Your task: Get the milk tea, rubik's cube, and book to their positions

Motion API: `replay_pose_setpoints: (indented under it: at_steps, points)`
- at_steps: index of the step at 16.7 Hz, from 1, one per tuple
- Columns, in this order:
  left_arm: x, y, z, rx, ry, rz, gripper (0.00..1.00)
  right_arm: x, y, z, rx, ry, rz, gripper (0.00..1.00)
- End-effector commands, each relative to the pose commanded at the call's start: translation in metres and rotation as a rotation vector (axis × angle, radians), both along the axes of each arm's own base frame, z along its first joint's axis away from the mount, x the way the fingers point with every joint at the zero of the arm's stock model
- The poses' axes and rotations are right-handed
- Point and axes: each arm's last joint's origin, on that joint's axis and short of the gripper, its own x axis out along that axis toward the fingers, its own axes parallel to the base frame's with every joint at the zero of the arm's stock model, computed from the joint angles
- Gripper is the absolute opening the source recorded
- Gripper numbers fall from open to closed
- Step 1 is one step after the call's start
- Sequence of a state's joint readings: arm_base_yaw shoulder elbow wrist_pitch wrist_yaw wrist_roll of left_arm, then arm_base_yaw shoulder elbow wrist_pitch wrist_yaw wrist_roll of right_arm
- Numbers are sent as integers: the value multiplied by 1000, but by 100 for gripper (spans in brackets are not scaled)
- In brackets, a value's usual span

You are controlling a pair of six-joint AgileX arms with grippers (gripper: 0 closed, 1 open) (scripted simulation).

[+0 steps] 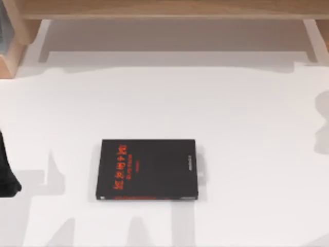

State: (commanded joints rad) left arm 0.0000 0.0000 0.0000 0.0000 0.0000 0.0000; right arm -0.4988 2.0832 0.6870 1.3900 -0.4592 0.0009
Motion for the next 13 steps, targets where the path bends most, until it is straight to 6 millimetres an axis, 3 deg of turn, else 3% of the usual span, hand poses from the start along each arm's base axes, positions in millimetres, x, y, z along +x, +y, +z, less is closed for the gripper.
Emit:
replay_pose_setpoints:
  at_steps: [3, 13]
  points:
    - [0, 0, 0, 0, 0, 0, 100, 0, 0, 0, 0, 0, 0, 0]
    - [0, 0, 0, 0, 0, 0, 100, 0, 0, 0, 0, 0, 0, 75]
